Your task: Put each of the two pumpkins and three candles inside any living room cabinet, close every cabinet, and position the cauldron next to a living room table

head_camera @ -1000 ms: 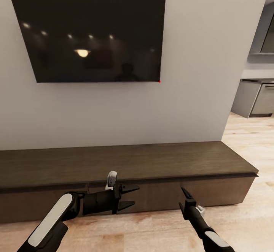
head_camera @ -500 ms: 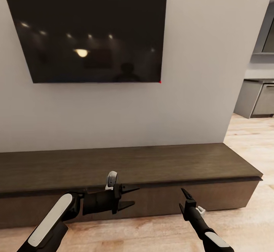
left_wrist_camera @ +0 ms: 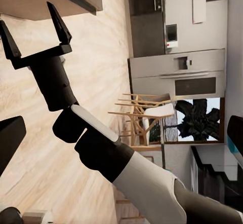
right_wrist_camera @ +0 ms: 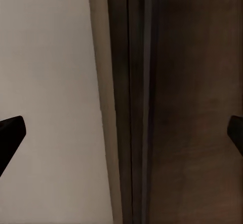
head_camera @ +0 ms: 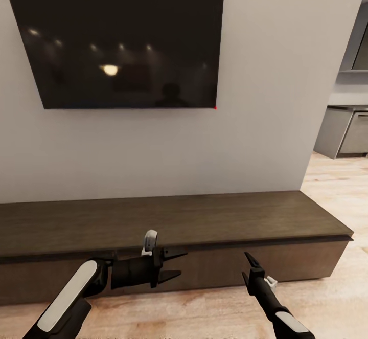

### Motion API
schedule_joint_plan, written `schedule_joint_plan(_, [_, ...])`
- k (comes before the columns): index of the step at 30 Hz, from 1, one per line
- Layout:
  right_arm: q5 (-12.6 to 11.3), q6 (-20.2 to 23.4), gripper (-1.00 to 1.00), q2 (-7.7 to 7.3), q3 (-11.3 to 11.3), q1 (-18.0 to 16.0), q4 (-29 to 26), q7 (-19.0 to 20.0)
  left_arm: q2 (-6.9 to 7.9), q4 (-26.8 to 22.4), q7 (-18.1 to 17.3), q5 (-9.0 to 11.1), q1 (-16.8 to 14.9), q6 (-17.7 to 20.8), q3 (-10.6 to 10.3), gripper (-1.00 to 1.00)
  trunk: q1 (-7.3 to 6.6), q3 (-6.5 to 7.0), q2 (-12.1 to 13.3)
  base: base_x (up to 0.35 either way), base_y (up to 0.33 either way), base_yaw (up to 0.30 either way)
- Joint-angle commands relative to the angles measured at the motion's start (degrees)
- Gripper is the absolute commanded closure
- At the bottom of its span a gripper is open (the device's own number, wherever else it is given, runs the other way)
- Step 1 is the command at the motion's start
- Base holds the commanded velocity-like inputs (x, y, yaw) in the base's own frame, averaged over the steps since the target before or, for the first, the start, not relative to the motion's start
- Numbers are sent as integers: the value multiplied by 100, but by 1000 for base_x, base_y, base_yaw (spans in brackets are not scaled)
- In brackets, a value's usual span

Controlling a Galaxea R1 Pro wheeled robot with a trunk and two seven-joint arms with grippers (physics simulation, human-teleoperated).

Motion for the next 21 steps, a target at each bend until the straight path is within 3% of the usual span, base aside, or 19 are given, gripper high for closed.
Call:
schedule_joint_plan(1, [-57, 8, -100, -4, 46, -4, -11, 59, 3, -8, 55, 66, -4, 2, -6, -100, 21, -24, -44, 0, 0, 0])
schedule_joint_plan(4, [-45, -22, -100, -11, 75, -4, -37, 280, 3, -115, 55, 73, -4, 3, -41, -100, 87, -78, -164, 0, 0, 0])
schedule_joint_plan(8, [-37, -32, -100, -21, 95, -4, -45, 549, 3, -210, 10, 281, -4, 3, -366, -100, 136, -158, -247, 0, 0, 0])
schedule_joint_plan(11, [-35, -34, -100, -22, 99, -4, -50, 607, 3, -226, -33, 461, -4, 3, -526, -100, 144, -225, -251, 0, 0, 0])
schedule_joint_plan(17, [-35, -34, -100, -22, 100, -4, -56, 625, 3, -229, -57, 625, -4, 3, -718, -100, 159, -358, -259, 0, 0, 0])
schedule_joint_plan(21, [-35, -34, -100, -27, 100, -4, -56, 627, 3, -238, -59, 871, -4, 3, -994, -100, 170, -446, -265, 0, 0, 0])
